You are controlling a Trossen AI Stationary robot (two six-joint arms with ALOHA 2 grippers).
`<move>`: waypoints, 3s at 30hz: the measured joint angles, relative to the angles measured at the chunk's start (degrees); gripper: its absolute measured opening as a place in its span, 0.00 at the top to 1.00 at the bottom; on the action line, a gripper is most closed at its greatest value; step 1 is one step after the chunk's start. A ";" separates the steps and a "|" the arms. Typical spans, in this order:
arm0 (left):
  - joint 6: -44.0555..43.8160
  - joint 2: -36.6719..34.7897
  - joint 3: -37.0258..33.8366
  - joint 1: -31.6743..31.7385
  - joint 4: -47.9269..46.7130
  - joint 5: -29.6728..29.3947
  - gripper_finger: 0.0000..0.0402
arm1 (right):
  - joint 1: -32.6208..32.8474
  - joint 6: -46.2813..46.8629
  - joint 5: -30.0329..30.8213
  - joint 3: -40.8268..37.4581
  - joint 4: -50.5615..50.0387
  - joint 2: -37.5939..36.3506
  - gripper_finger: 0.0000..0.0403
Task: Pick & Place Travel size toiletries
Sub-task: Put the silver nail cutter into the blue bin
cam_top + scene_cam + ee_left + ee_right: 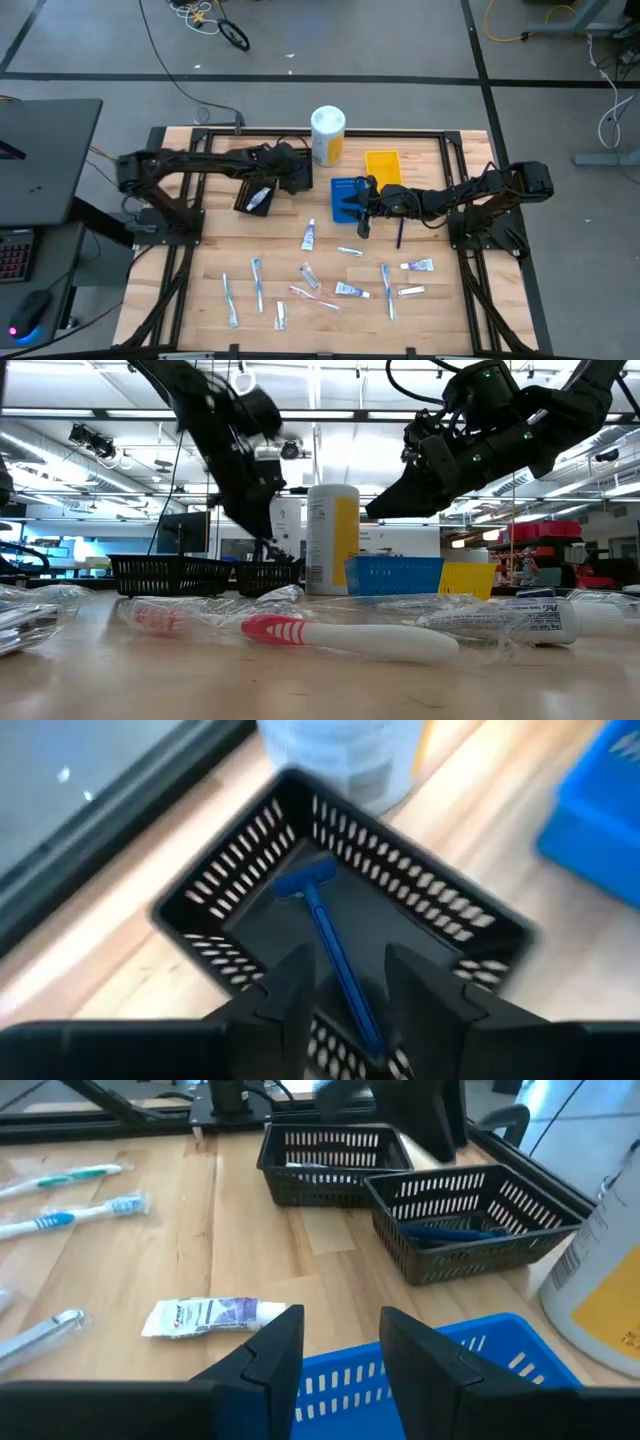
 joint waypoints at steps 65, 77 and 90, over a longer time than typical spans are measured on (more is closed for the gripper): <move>13.54 -28.23 -31.83 -31.49 25.83 -8.25 0.72 | 16.81 12.94 -1.26 28.38 -62.82 8.34 0.65; 15.03 -28.23 -31.82 -31.40 27.34 -8.46 0.72 | 17.90 14.88 -1.27 27.98 -61.99 17.40 0.65; 15.02 -28.23 -31.82 -31.40 27.40 -8.46 0.72 | 17.68 11.59 -0.70 27.98 -61.79 17.40 0.81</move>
